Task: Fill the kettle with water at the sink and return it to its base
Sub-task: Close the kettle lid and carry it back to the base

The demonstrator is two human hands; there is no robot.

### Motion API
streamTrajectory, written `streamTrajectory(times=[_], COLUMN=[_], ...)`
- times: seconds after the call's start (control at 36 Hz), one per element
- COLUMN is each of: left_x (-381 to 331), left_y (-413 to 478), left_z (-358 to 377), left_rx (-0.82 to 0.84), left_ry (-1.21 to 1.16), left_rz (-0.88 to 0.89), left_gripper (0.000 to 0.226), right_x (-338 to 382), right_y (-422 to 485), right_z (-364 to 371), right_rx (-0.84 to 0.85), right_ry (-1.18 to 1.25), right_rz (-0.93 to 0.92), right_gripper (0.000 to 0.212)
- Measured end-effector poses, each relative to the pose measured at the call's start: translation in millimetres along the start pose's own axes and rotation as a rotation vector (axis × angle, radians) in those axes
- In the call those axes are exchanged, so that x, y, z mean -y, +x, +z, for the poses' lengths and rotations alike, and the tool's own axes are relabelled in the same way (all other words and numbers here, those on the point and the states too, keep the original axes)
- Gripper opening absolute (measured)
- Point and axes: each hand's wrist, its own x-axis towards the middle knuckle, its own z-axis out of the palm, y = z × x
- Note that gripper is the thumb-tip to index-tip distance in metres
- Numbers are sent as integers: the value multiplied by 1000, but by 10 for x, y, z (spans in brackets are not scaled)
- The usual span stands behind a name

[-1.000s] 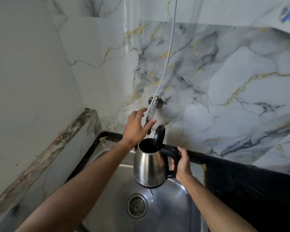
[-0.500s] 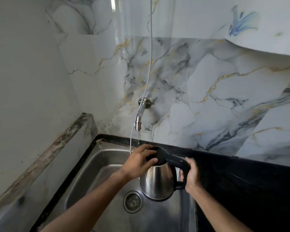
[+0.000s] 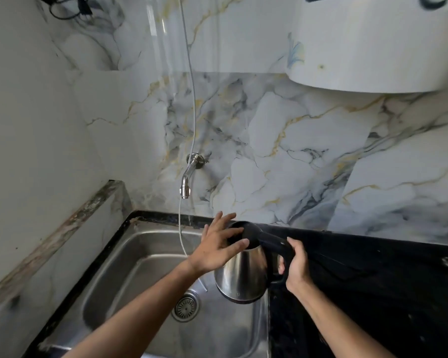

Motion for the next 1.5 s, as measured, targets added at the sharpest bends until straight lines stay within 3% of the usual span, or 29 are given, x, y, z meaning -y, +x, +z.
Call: streamTrajectory(times=[0.11,0.25,0.33,0.42,0.81,1.0,1.19,1.42,1.5], left_x=[-212,-393,-412,-518,-1081,-1014,-848,-817,-832], left_y=[-62,-109,-67,-34,-56,-58,-137,-126,-125], left_z=[175,532,822,1031,2030,2333,2472,2498,2429], left_rx=[38,-49,60,98,147,144,166,200,265], left_ry=[-226,-737,-813,-868,-1020,-1053,-947,-914,-873], left_rz=[-34,-371,-487,-491,-516,-551,-575,-588,-607], left_gripper=[64,81,103,110,95,115,109,89,98], right_x=[177,395,526,603,663,530,363,311,368], right_y=[-52,-94,-114,-111,-155,-126,-138,-142,-139], right_z=[-326,-750,-1093,-1390,-2500,-2736,-2854,-2969,-3010], right_rx=[3,-6,-6,-13,-70,-124,-178,-104,-45], right_ry=[17,52,60,60,-34,-15,-23,-16,-1], right_rz=[-22,-64,-93,-104,-33,50,63,94,169], right_gripper=[49,47,50,48,39,32,30,36,31])
